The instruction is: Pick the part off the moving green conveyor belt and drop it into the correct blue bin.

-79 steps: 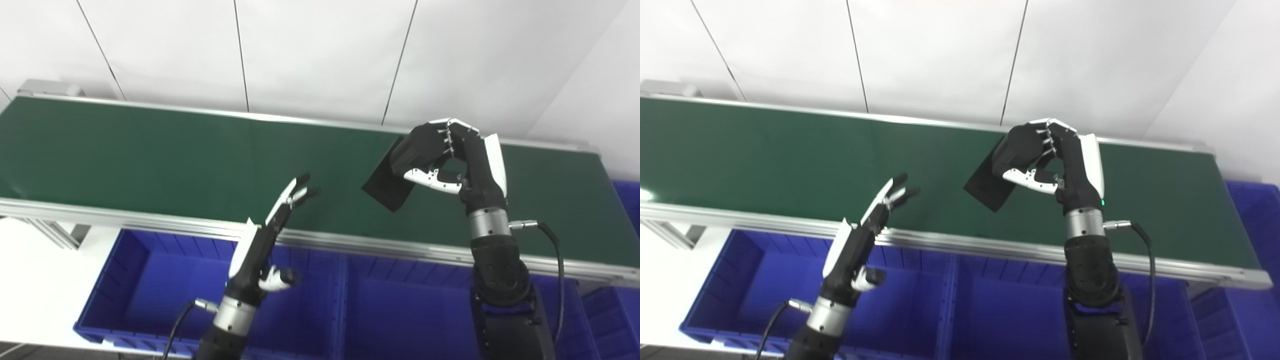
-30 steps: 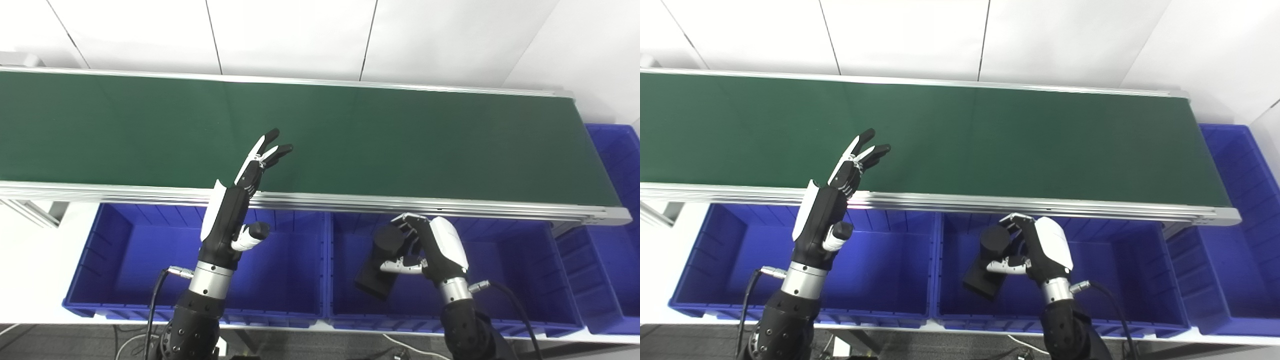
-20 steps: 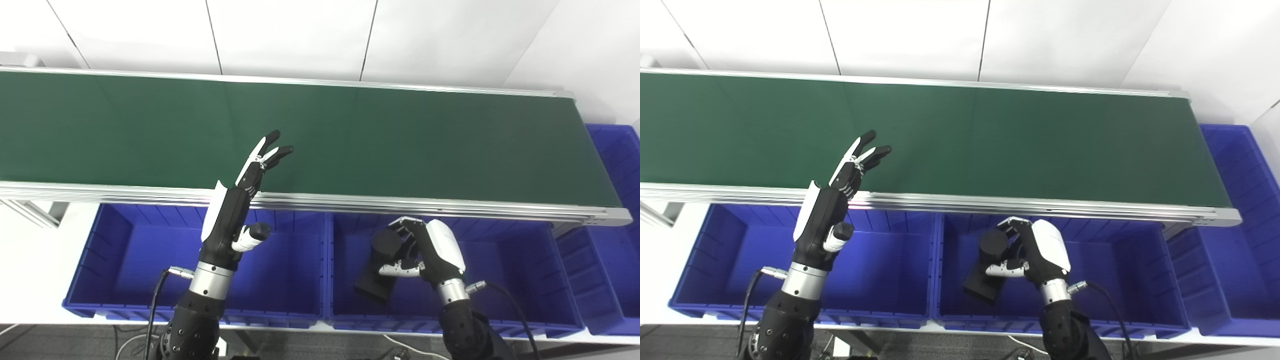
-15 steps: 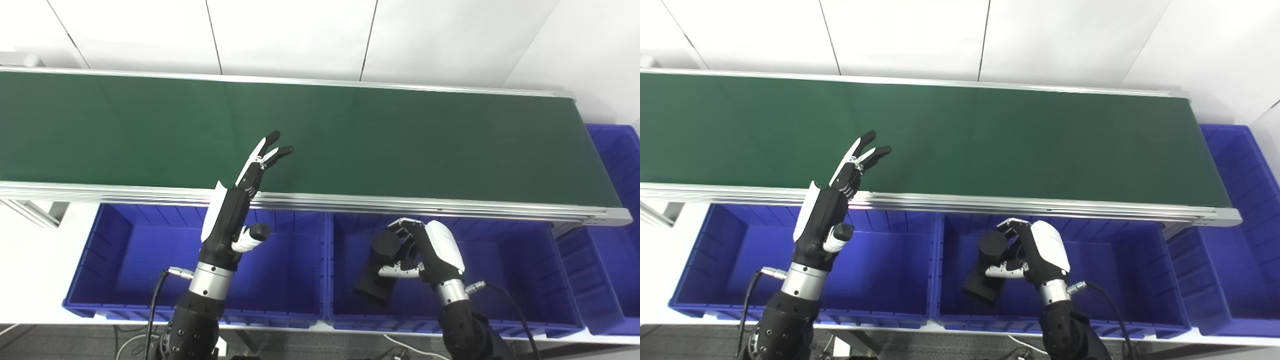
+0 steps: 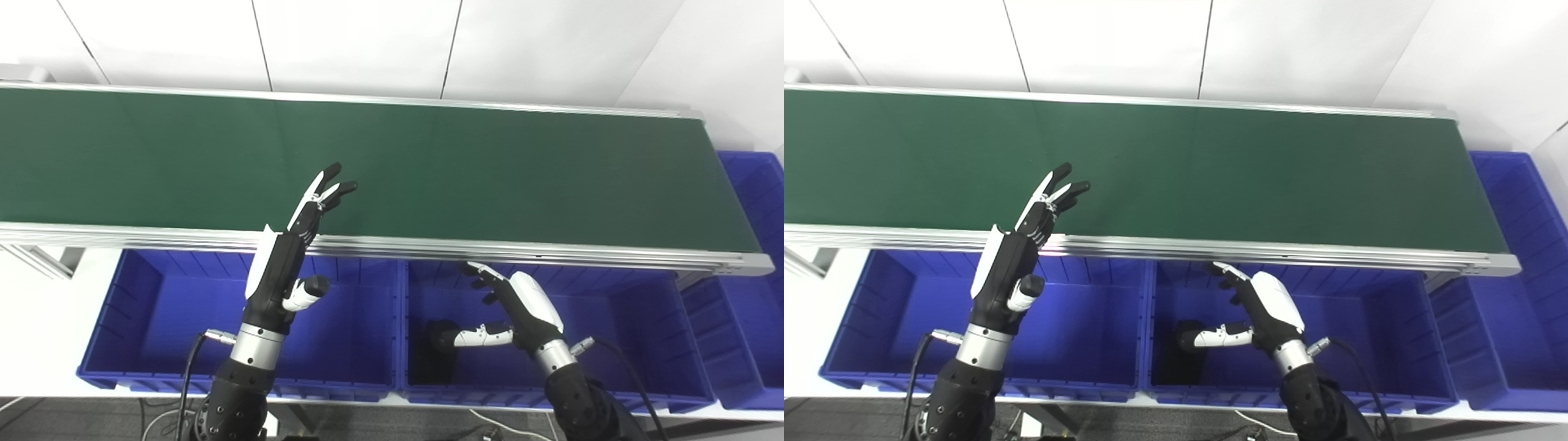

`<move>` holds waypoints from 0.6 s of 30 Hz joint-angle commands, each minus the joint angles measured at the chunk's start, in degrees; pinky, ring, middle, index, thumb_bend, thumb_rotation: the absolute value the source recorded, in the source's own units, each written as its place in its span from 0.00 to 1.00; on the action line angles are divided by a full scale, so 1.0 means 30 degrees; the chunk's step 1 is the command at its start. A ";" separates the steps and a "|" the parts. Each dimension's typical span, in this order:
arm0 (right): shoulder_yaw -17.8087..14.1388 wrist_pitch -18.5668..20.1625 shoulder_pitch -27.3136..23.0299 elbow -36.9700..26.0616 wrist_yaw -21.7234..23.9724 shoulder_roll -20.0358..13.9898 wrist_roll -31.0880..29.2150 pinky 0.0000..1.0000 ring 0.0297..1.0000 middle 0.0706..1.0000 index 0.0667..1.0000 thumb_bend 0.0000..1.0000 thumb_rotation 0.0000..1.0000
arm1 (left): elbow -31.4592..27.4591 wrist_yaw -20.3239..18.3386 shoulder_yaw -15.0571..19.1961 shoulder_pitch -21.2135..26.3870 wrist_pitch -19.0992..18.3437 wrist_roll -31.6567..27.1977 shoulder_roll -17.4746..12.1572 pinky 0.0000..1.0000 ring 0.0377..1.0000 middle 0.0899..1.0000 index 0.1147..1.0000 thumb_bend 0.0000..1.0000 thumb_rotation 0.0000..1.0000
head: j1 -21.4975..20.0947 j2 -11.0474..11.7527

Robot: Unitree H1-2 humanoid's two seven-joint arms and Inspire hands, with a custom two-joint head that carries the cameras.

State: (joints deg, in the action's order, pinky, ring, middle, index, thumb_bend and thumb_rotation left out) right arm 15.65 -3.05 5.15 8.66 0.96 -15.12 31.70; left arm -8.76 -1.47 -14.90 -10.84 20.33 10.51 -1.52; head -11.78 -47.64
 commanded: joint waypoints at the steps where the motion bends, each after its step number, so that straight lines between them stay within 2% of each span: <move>1: -0.0099 0.0069 -0.0152 -0.0670 0.0065 -0.0153 -0.0020 0.63 0.78 0.85 0.85 1.00 0.49 | -0.0127 -0.0070 -0.0001 0.0132 0.0906 -0.0050 0.0084 0.90 0.89 0.85 0.95 0.82 1.00 | 0.0017 0.0079; 6: 0.0089 0.0170 0.0000 -0.1609 0.0580 -0.0284 0.0051 0.63 0.77 0.84 0.85 1.00 0.53 | 0.0059 -0.0170 -0.0026 0.0148 0.0927 -0.0301 0.0096 0.93 0.90 0.85 0.95 0.83 1.00 | 0.0153 0.0325; 9: 0.0073 -0.0417 0.0171 -0.2502 0.0735 -0.0407 -0.0219 0.56 0.68 0.78 0.83 1.00 0.53 | 0.0430 -0.0124 -0.0053 0.0211 0.1310 -0.0285 0.0138 0.89 0.89 0.85 0.95 0.83 1.00 | 0.0277 0.0444; 10: -0.0012 -0.0803 0.0287 -0.2853 0.0642 -0.0425 -0.0476 0.52 0.65 0.77 0.85 1.00 0.53 | 0.0585 -0.0106 -0.0063 0.0229 0.1435 -0.0250 0.0171 0.89 0.90 0.85 0.95 0.83 1.00 | 0.0415 0.0570; 12: -0.0269 -0.1574 0.0600 -0.3614 0.0337 -0.0364 -0.1185 0.50 0.63 0.76 0.86 1.00 0.54 | 0.0766 -0.0068 -0.0073 0.0220 0.1533 -0.0127 0.0242 0.89 0.90 0.85 0.95 0.83 1.00 | 0.0591 0.0750; 16: -0.0984 -0.3591 0.1332 -0.4851 -0.0326 0.0245 -0.3394 0.55 0.66 0.77 0.87 1.00 0.56 | 0.1199 0.0218 -0.0063 0.0267 0.1897 0.0426 0.0395 0.87 0.89 0.85 0.95 0.85 1.00 | 0.0914 0.1187; 18: -0.1137 -0.4269 0.1613 -0.5391 -0.0447 0.0598 -0.4105 0.58 0.69 0.79 0.86 0.99 0.62 | 0.1422 0.0414 -0.0113 0.0290 0.2080 0.0728 0.0393 0.82 0.86 0.84 0.95 0.85 1.00 | 0.1013 0.1459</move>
State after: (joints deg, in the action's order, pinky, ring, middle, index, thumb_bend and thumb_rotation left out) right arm 12.66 -11.33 9.85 -4.93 0.82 -14.23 21.49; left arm -4.17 -1.04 -14.89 -10.84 23.95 11.89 -0.98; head -8.79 -43.25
